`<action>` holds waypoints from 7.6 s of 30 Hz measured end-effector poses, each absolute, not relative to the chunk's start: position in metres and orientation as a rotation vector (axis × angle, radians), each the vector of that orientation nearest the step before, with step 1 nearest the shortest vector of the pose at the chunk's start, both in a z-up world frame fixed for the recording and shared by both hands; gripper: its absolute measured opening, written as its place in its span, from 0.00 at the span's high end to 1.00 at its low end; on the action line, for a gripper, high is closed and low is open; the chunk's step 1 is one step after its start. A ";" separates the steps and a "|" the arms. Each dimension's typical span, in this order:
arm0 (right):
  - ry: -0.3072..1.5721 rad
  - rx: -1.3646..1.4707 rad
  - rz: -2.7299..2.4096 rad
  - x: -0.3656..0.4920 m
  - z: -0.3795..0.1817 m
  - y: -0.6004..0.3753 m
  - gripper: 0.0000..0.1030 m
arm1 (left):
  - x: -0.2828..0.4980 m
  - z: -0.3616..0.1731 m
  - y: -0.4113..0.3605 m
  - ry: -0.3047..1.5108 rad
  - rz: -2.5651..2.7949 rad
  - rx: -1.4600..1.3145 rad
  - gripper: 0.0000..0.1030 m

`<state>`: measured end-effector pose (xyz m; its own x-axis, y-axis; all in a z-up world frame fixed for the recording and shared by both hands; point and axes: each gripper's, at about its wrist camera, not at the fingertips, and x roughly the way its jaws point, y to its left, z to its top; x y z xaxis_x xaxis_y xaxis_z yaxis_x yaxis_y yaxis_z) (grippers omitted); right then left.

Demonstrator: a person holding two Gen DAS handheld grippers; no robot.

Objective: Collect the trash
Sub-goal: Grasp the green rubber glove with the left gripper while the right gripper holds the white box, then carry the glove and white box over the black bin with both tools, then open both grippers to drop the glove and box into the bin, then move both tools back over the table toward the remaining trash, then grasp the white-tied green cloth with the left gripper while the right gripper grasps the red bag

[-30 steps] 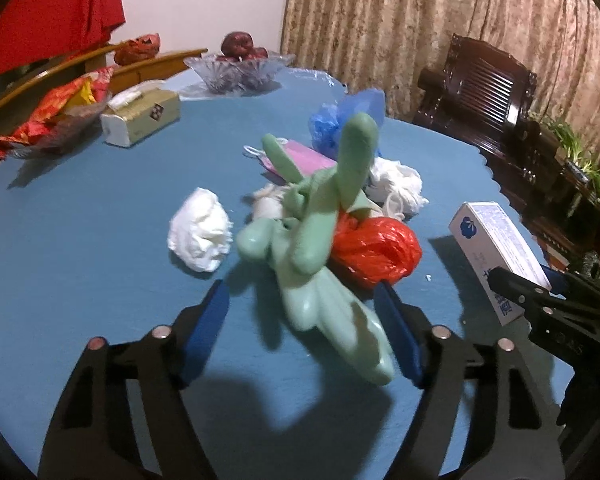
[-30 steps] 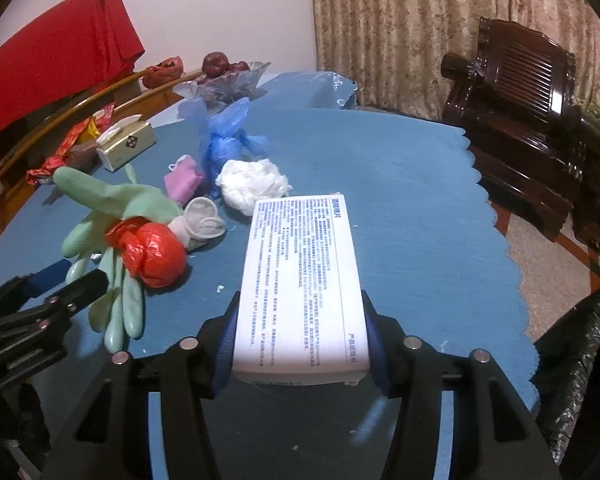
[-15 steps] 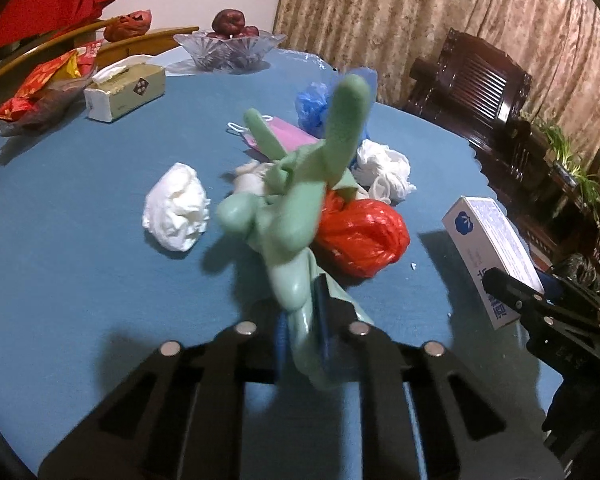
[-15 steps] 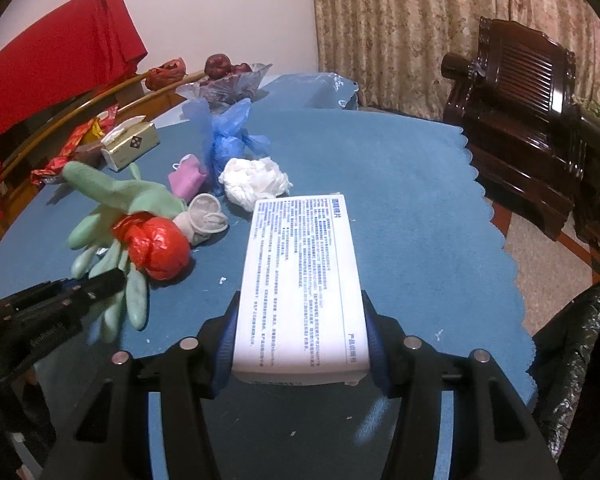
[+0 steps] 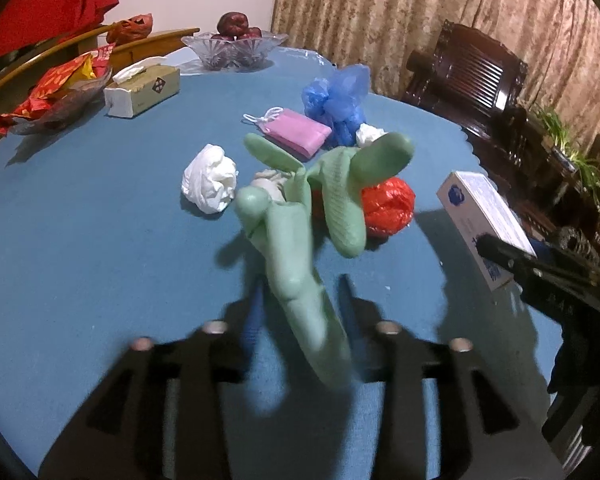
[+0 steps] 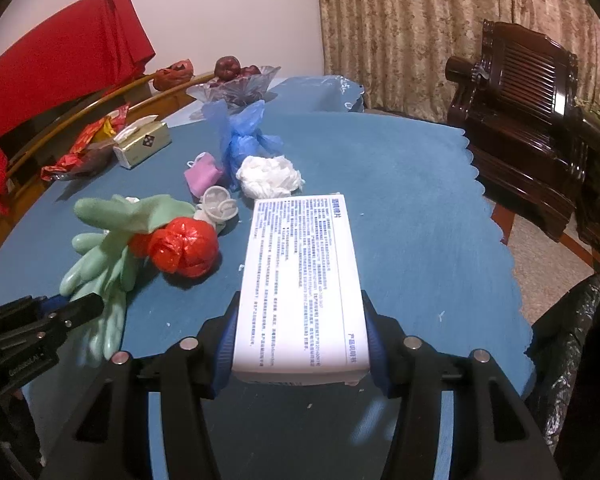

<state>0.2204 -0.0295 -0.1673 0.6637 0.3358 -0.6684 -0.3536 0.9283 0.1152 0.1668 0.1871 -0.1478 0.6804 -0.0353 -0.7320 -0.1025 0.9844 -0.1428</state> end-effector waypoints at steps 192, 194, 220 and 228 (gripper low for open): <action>0.573 0.048 0.230 0.148 -0.091 -0.149 0.06 | 0.134 -0.058 0.128 0.562 -0.048 -0.061 0.10; 0.574 0.043 0.248 0.154 -0.092 -0.139 0.06 | 0.134 -0.061 0.142 0.564 -0.020 -0.063 0.10; 0.679 -0.027 0.343 0.212 -0.147 -0.058 0.07 | 0.193 -0.147 0.189 0.755 0.042 -0.109 0.18; 0.695 -0.030 0.351 0.218 -0.155 -0.054 0.07 | 0.201 -0.158 0.179 0.800 -0.058 -0.146 0.65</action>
